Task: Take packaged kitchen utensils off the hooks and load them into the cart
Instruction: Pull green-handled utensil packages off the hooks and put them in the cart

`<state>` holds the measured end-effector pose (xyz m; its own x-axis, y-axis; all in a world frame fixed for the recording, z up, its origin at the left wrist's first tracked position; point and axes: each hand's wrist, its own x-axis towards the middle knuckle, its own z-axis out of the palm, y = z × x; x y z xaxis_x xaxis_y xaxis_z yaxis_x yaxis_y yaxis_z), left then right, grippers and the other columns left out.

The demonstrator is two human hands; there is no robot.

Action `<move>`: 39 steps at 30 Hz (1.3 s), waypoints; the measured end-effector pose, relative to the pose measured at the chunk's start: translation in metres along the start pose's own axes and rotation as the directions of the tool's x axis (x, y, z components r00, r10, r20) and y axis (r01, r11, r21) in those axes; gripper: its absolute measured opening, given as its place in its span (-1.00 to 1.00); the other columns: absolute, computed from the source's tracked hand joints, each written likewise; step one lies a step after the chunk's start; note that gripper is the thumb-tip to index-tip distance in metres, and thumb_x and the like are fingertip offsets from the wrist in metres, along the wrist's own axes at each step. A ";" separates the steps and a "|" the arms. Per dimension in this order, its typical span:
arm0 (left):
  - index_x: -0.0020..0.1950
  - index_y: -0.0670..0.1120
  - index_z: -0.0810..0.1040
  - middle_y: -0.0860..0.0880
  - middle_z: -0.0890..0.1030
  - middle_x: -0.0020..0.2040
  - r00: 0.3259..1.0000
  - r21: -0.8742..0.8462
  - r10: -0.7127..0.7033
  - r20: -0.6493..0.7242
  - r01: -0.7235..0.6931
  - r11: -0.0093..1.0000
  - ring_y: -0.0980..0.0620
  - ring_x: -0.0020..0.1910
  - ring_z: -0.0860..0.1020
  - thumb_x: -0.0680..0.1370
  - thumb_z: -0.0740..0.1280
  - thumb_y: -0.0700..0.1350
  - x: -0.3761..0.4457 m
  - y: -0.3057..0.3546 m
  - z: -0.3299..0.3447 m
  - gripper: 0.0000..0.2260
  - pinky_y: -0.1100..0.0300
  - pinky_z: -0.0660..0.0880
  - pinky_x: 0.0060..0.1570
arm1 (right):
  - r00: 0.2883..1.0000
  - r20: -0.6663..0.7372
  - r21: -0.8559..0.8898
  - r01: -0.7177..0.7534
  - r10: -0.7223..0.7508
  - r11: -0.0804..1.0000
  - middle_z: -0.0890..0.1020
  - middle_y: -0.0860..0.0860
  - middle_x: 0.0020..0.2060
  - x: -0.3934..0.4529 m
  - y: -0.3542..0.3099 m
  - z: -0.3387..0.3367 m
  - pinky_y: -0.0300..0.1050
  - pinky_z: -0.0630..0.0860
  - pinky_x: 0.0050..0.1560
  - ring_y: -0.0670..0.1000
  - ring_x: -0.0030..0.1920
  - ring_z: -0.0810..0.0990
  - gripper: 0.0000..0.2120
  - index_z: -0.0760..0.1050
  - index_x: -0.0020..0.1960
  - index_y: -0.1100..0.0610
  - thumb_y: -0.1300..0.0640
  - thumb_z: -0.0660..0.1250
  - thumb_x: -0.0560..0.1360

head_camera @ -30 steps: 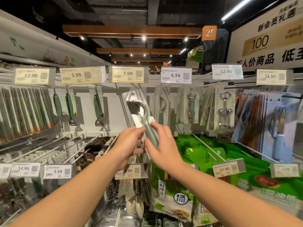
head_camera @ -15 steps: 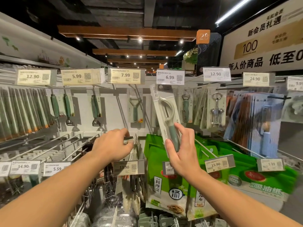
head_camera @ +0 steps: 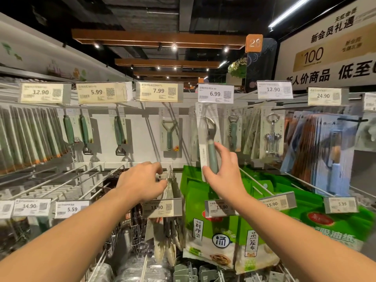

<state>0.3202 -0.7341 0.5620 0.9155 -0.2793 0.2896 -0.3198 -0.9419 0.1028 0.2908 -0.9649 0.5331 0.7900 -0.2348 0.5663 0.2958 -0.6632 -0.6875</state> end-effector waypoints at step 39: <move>0.32 0.00 0.52 -0.05 0.57 0.22 0.830 -0.157 -0.515 -0.215 0.491 0.857 -0.10 0.16 0.58 0.60 0.25 0.20 -0.058 -0.037 -0.011 -0.60 -0.08 0.58 0.13 | 0.879 0.475 0.402 -0.170 -0.046 0.900 0.66 -0.12 -0.06 0.006 -0.099 0.104 -0.12 0.59 -0.07 -0.06 -0.08 0.65 -0.88 0.58 0.02 -0.05 0.11 0.42 0.51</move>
<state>0.2764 -0.6807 0.5518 0.8719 0.2937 0.3918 0.1377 -0.9149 0.3795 0.3224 -0.8264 0.5578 0.9357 0.1617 0.3136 0.3477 -0.2715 -0.8974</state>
